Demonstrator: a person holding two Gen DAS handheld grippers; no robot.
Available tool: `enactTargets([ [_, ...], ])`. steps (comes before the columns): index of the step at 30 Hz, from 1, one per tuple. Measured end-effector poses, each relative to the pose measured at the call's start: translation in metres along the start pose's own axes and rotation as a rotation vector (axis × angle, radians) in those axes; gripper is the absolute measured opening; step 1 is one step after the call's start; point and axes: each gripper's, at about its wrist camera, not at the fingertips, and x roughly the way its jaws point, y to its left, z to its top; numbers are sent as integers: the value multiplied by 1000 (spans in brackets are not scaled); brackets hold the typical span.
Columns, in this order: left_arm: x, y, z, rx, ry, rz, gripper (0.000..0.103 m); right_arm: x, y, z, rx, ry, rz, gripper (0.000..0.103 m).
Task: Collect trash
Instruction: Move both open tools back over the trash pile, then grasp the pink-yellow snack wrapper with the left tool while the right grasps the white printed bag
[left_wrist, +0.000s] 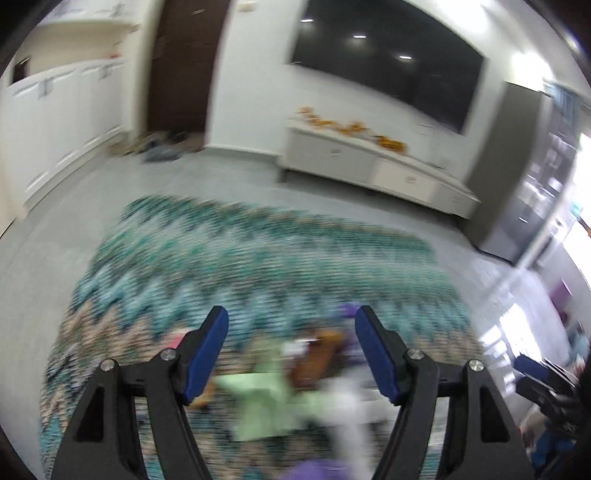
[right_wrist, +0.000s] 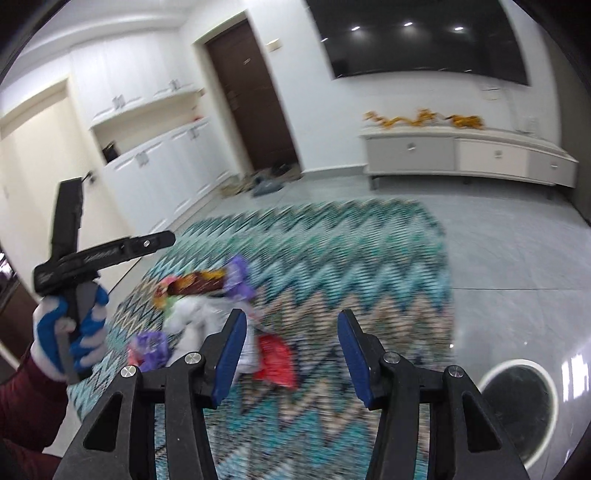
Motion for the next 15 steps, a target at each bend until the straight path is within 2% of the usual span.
enactTargets([
  [2, 10, 27, -4, -43, 21, 43, 69, 14, 10, -4, -24, 31, 30, 47],
  [6, 36, 64, -16, -111, 85, 72, 68, 44, 35, -9, -82, 97, 55, 45],
  [11, 58, 73, -30, -125, 133, 99, 64, 69, 46, -15, -119, 160, 37, 39],
  [14, 63, 75, -37, -135, 143, 100, 59, 79, 49, -18, -131, 194, 16, 35],
  [15, 64, 75, -37, -135, 138, 101, 54, 82, 50, -20, -139, 204, 3, 32],
])
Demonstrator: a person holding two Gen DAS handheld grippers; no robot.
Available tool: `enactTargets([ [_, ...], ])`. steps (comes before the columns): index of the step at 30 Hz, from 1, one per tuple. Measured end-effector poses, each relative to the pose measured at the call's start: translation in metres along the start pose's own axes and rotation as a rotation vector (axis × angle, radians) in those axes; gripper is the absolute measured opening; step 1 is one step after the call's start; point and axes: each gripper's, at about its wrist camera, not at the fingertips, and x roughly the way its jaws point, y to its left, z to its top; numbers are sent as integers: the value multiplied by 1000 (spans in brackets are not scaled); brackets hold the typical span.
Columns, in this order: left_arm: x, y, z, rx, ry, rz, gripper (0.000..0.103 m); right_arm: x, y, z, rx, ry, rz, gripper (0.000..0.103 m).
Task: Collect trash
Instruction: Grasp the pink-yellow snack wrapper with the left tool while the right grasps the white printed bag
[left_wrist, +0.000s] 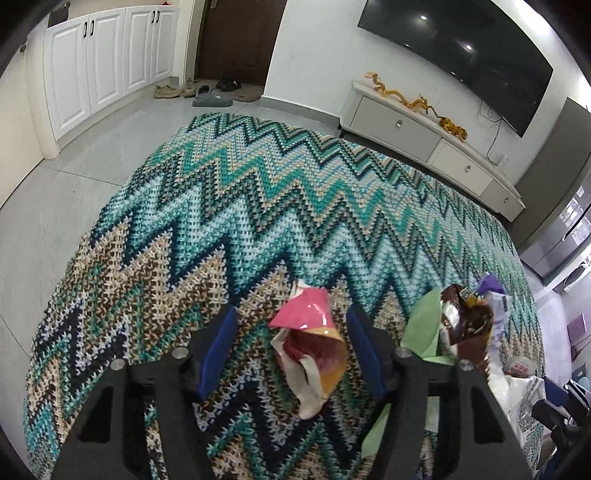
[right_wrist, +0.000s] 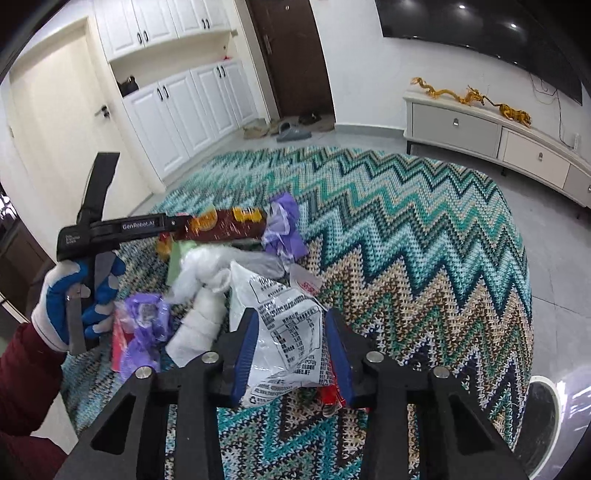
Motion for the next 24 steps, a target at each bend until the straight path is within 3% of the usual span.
enactTargets([
  [4, -3, 4, -4, 0, -14, -29, 32, 4, 5, -6, -16, 16, -36, 12],
  [13, -46, 18, -19, -9, -102, -93, 31, -31, 54, -11, -115, -59, -113, 9],
  [24, -125, 11, -15, -4, -226, -150, 31, -106, 71, -7, -109, -236, -160, 9],
])
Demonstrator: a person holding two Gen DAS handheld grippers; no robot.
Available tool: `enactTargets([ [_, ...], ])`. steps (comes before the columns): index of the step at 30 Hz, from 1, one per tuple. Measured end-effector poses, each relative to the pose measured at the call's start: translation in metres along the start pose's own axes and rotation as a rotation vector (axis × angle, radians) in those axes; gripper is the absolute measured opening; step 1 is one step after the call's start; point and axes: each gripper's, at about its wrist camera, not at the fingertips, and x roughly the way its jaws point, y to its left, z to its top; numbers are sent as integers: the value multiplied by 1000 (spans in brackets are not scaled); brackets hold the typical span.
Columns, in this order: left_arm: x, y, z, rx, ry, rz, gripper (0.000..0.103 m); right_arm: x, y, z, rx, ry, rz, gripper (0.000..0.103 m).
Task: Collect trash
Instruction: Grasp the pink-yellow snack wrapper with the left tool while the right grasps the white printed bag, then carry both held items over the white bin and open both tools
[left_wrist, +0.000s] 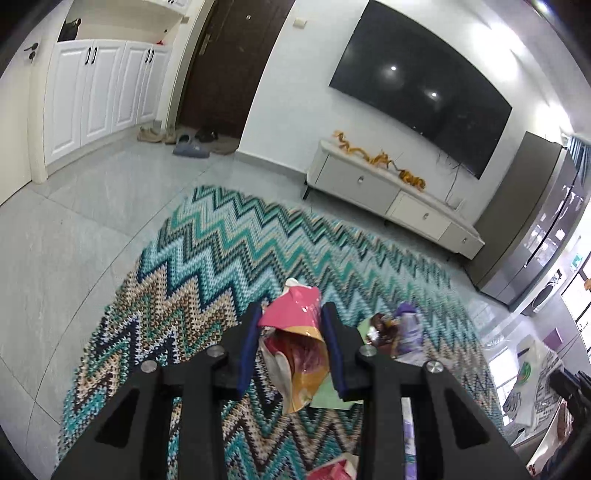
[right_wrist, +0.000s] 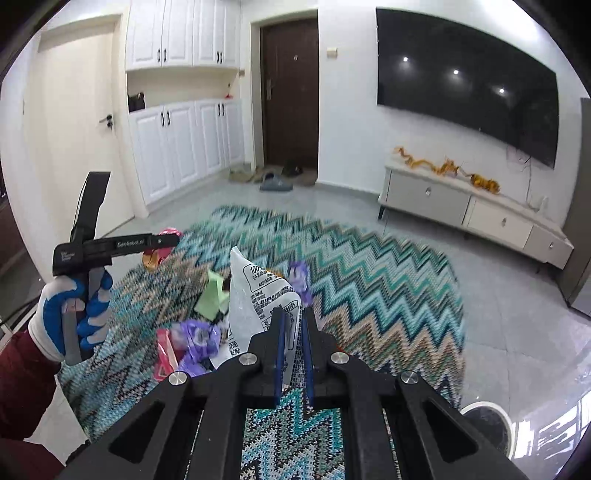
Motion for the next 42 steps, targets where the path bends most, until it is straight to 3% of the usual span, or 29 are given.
enactTargets([
  [6, -27, -27, 8, 31, -27, -36, 31, -36, -20, 6, 36, -85, -15, 9],
  [11, -38, -76, 19, 100, -38, -119, 31, -62, -53, 5, 89, -133, -58, 9],
  [17, -24, -173, 24, 227, 23, -284, 31, -88, -124, -2, 173, -143, -191, 9],
  [21, 10, -256, 12, 347, 121, -397, 31, -95, -178, -19, 252, -121, -280, 9],
  [27, 74, -376, -41, 526, 299, -526, 31, -85, -258, -70, 395, -34, -430, 9],
  [31, 117, -436, -92, 605, 431, -550, 31, -69, -302, -110, 490, 47, -498, 9],
  [35, 153, -478, -137, 648, 541, -536, 32, -53, -340, -156, 600, 130, -534, 9],
  [42, 207, -522, -196, 665, 630, -459, 34, -27, -392, -215, 753, 243, -537, 10],
])
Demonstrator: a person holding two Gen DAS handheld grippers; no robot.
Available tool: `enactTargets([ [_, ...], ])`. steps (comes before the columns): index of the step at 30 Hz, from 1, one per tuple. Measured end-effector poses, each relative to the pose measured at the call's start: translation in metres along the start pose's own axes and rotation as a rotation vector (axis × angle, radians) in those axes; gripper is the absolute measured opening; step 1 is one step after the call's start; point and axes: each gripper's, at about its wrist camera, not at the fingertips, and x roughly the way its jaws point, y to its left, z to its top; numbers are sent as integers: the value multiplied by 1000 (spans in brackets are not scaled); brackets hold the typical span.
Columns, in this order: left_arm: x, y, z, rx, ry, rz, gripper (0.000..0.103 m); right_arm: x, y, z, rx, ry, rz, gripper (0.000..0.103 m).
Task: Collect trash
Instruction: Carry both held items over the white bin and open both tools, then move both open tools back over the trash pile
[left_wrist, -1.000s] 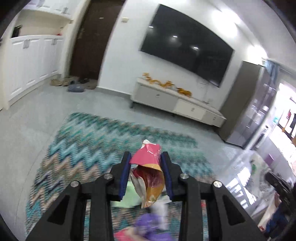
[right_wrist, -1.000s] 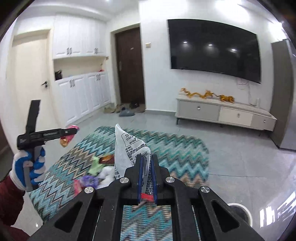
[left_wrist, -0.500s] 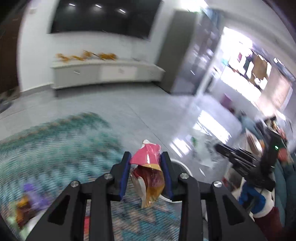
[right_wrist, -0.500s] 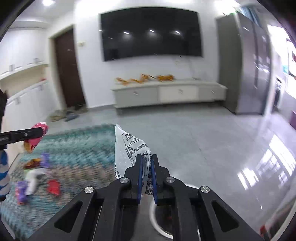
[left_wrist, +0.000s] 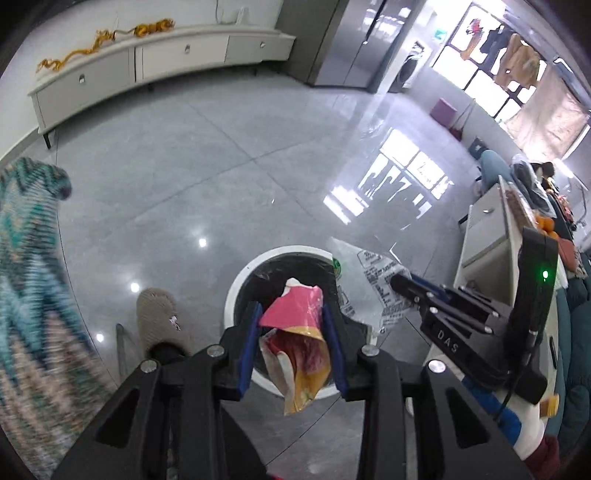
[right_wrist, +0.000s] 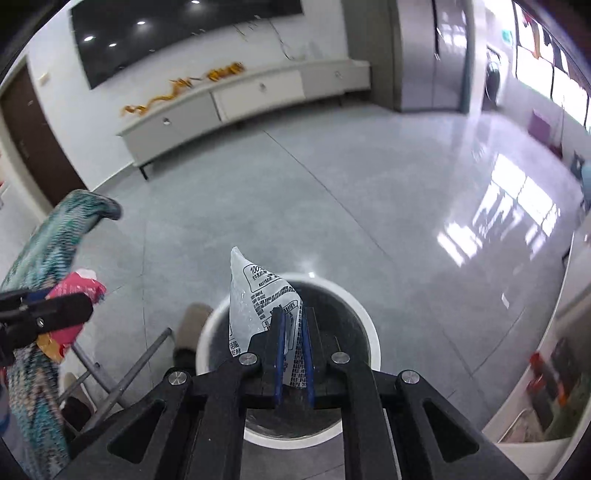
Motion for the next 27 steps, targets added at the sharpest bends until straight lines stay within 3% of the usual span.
enactTargets([
  [2, 13, -2, 2, -26, 24, -21, 36, 15, -11, -1, 22, 34, -3, 11],
  [3, 18, -5, 3, -45, 35, -43, 42, 17, -13, -2, 27, 42, -7, 15],
  [4, 20, -5, 5, -62, 37, -63, 54, 22, -17, -4, 37, 53, -12, 23],
  [6, 19, -6, 7, -80, 21, -84, 67, 23, -26, -6, 42, 57, -24, 38],
  [11, 1, -4, 10, -89, -16, -97, 68, 18, -30, -11, 50, 37, -42, 41],
  [17, -64, 2, 5, -74, -136, -60, 68, -3, -17, -7, 30, -27, -28, 41],
  [27, -184, 53, -23, -100, -332, 51, 68, -88, 65, 8, -86, -195, 111, 42],
])
